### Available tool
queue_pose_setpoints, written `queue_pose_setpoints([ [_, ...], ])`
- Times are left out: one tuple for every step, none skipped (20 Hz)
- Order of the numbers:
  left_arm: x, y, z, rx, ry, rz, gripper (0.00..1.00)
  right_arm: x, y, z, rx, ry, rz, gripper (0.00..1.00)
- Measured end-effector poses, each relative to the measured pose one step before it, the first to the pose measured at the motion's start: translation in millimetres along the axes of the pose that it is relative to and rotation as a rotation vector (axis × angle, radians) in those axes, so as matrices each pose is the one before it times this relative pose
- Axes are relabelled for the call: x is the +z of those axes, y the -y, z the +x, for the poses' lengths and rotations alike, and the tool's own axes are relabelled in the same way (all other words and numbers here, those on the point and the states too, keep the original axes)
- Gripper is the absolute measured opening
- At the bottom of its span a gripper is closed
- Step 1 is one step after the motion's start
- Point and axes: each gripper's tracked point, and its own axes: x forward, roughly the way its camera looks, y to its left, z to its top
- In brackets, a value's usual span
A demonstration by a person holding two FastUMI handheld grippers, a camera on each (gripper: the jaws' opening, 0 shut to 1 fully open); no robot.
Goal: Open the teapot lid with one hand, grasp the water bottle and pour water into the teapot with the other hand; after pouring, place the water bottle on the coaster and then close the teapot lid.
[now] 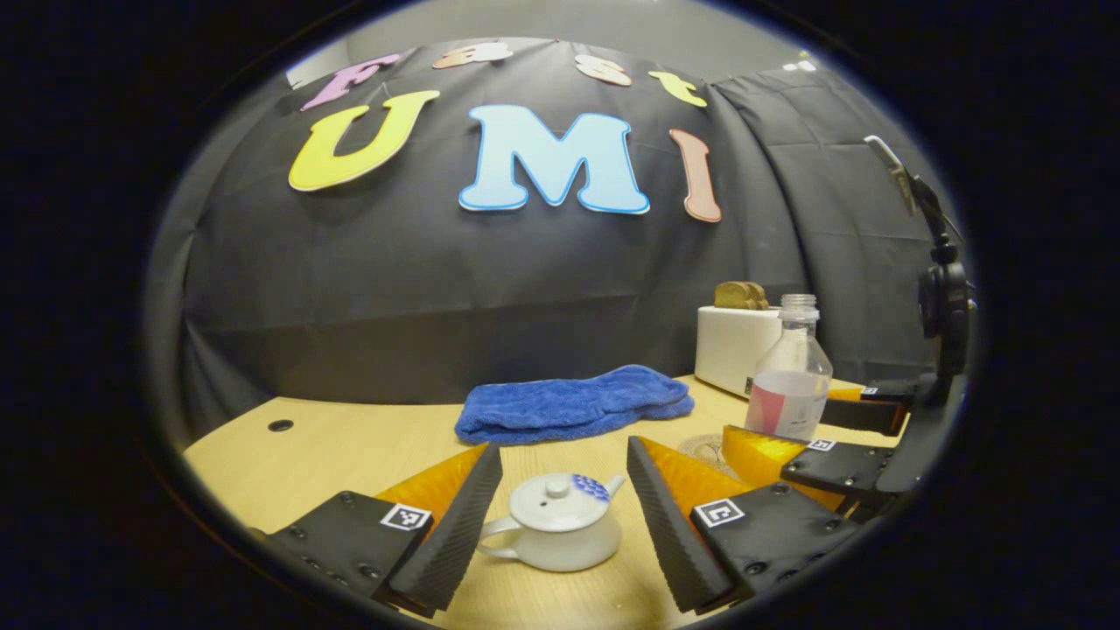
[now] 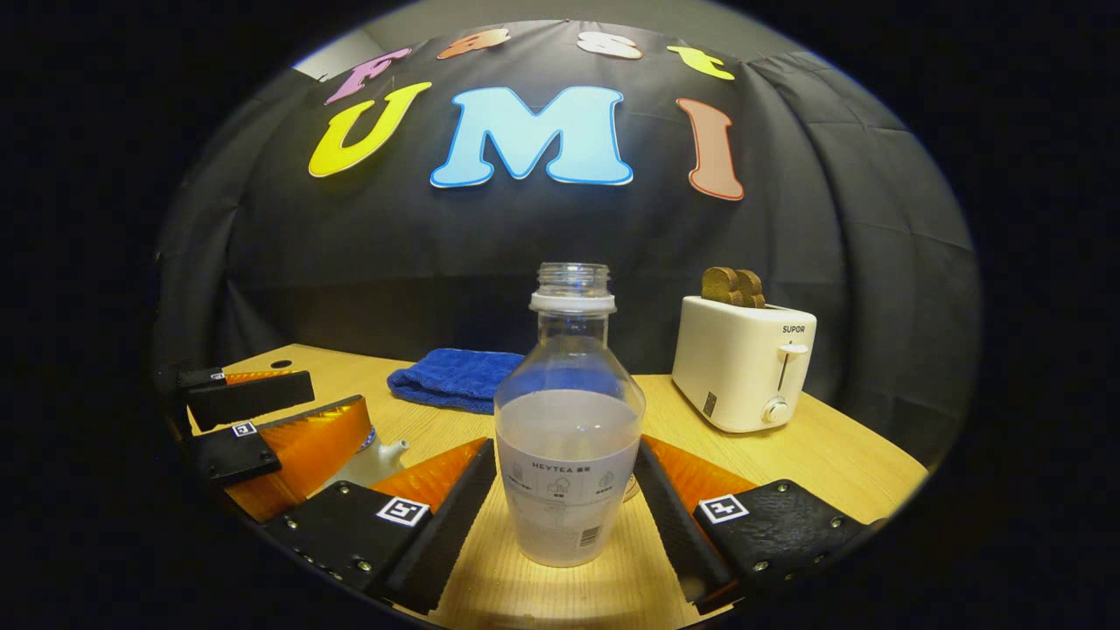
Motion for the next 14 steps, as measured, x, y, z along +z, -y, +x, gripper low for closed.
queue_pose_setpoints([
  [0.07,-0.26,2.14,-0.00058,-0.00101,0.00335,0.95,1.27,1.19,0.09,-0.00029,0.00531,0.00178,0.96],
  [0.70,0.00,1.09,-0.00072,0.00119,-0.00014,0.96,3.46,1.19,0.01,0.00113,0.00493,0.00642,0.96],
  [-0.12,2.08,1.04,-0.00487,0.00074,-0.00403,0.95,1.58,0.68,0.24,0.00158,0.00610,0.00780,0.96],
  [-1.44,1.05,0.19,-0.00241,-0.00485,-0.00187,0.95,0.77,1.00,0.59,0.00025,-0.00062,0.00610,0.96],
  [-2.97,0.18,1.11,0.00004,-0.00732,-0.00043,0.96,-0.34,1.37,0.43,0.00079,-0.00131,0.00433,0.96],
  [-1.70,-0.57,1.85,0.00082,-0.00661,-0.00211,0.95,-0.38,0.77,0.43,-0.00067,-0.00274,0.00165,0.96],
  [-4.08,-1.00,-0.69,0.00094,-0.00830,0.00022,0.95,-2.34,0.40,0.81,0.00065,-0.00766,0.00236,0.96],
  [-1.81,-0.56,0.75,0.00165,-0.00429,-0.00201,0.96,-0.83,-1.84,0.21,0.00512,-0.00379,0.00034,0.96],
  [-3.57,0.85,0.78,-0.00081,-0.00478,-0.00052,0.95,-1.52,-1.80,0.79,0.00230,-0.00196,-0.00358,0.96],
  [-1.15,0.50,0.48,0.00003,-0.00556,0.00245,0.93,-2.92,-1.54,0.76,0.00346,-0.00566,-0.01003,0.96],
  [-0.17,0.03,0.13,-0.00335,-0.00316,0.00192,0.92,-2.90,-1.29,1.18,0.00232,-0.00935,-0.00915,0.96],
  [0.84,-1.00,-0.32,-0.00080,0.00357,-0.00581,0.90,-2.89,-0.54,1.19,-0.00028,-0.01000,-0.00864,0.96],
  [1.24,-0.90,-0.48,-0.00427,0.00758,-0.01100,0.90,-1.39,0.61,-0.65,0.00069,-0.00746,-0.00678,0.96],
  [2.16,-0.21,-0.75,-0.00235,0.00494,-0.00815,0.91,-0.49,0.21,1.77,-0.00382,0.00684,-0.00661,0.96],
])
